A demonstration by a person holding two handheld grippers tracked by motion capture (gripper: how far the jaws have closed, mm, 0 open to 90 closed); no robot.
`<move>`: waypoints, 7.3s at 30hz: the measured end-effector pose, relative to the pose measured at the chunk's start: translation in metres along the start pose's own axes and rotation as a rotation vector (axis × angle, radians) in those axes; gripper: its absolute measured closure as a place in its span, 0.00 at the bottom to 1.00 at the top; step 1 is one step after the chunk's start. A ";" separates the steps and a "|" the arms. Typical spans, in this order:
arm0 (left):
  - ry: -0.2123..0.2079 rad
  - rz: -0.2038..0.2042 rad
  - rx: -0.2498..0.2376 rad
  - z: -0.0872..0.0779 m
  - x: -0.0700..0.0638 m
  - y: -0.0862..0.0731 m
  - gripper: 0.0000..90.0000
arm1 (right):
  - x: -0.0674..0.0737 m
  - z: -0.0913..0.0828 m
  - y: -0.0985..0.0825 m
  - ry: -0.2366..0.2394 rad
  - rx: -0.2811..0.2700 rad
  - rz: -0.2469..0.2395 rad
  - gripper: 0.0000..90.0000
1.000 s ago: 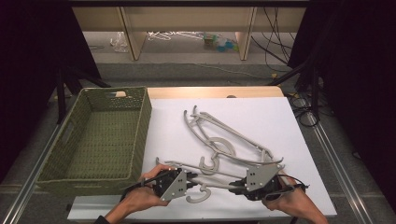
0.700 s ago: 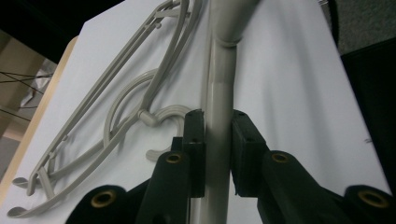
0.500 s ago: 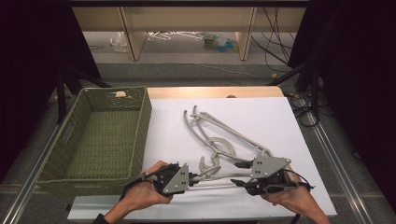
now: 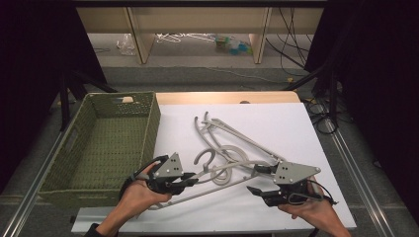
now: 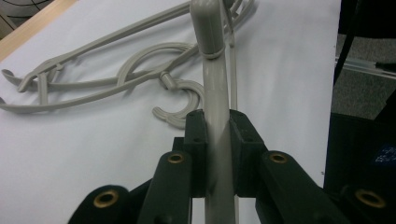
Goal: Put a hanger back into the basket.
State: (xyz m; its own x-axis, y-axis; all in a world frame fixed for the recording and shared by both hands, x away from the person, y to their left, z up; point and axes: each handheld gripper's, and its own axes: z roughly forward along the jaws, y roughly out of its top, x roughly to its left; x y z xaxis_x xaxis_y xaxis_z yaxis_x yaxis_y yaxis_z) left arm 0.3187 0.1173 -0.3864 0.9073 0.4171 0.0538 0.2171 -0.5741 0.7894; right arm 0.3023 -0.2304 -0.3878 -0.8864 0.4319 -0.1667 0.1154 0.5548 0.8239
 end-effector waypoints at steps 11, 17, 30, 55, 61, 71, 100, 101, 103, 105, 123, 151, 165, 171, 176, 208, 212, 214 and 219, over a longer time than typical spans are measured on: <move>0.037 -0.068 -0.113 -0.051 0.009 0.015 0.88 | -0.003 0.001 -0.015 -0.062 -0.059 0.061 0.34; 0.076 -0.084 -0.161 -0.078 0.015 0.018 0.88 | -0.001 0.003 -0.017 -0.049 -0.031 0.064 0.34; 0.226 -0.070 -0.155 -0.151 0.042 0.024 0.88 | -0.001 0.006 -0.019 -0.048 -0.028 0.065 0.35; 0.492 -0.169 -0.157 -0.188 0.136 -0.041 0.88 | -0.001 0.010 -0.021 -0.029 -0.025 0.105 0.24; 0.516 -0.191 -0.158 -0.191 0.146 -0.057 0.88 | -0.002 0.010 -0.021 -0.026 -0.029 0.121 0.19; 0.563 -0.262 -0.119 -0.191 0.160 -0.087 0.88 | -0.002 0.012 -0.022 -0.022 -0.040 0.122 0.18; 0.532 -0.372 0.155 -0.148 0.192 -0.117 0.88 | -0.002 0.015 -0.022 -0.001 -0.012 0.116 0.18; 0.539 -0.370 0.153 -0.147 0.193 -0.118 0.88 | -0.002 0.016 -0.022 0.000 -0.012 0.116 0.18; 0.538 -0.386 0.192 -0.145 0.196 -0.122 0.88 | -0.003 0.016 -0.022 0.001 -0.015 0.115 0.18; 0.533 -0.430 0.193 -0.142 0.201 -0.132 0.87 | -0.002 0.014 -0.022 -0.001 -0.015 0.111 0.19; 0.613 -0.492 0.229 -0.147 0.214 -0.150 0.77 | -0.002 0.018 -0.024 0.002 -0.014 0.116 0.19; 0.447 -0.341 -0.293 -0.107 0.057 -0.045 0.25 | -0.008 0.021 -0.033 -0.045 -0.010 0.147 0.20; 0.295 -0.296 -0.367 -0.052 0.002 -0.048 0.20 | -0.007 0.021 -0.034 -0.058 -0.018 0.166 0.19; 0.291 -0.297 -0.371 -0.047 0.000 -0.054 0.19 | -0.007 0.023 -0.036 -0.054 -0.013 0.163 0.19; 0.275 -0.282 -0.365 -0.042 -0.006 -0.053 0.19 | -0.011 0.025 -0.037 -0.055 -0.003 0.166 0.19; 0.207 -0.239 -0.332 -0.022 -0.020 -0.063 0.19 | -0.065 0.094 -0.050 -0.097 0.375 0.120 0.58; 0.200 -0.251 -0.327 -0.021 -0.021 -0.063 0.19 | -0.068 0.096 -0.050 -0.073 0.406 0.117 0.68; 0.193 -0.250 -0.328 -0.020 -0.021 -0.063 0.19 | -0.069 0.097 -0.050 -0.064 0.417 0.127 0.72; 0.181 -0.244 -0.329 -0.018 -0.022 -0.063 0.19 | -0.070 0.100 -0.051 -0.049 0.411 0.127 0.77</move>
State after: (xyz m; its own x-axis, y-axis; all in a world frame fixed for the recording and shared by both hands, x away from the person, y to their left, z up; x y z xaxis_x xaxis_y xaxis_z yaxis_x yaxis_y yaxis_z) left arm 0.2787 0.1572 -0.4264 0.7599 0.6457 -0.0752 0.2643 -0.2012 0.9432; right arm 0.4033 -0.2179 -0.4727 -0.8324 0.5428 -0.1119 0.4000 0.7282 0.5566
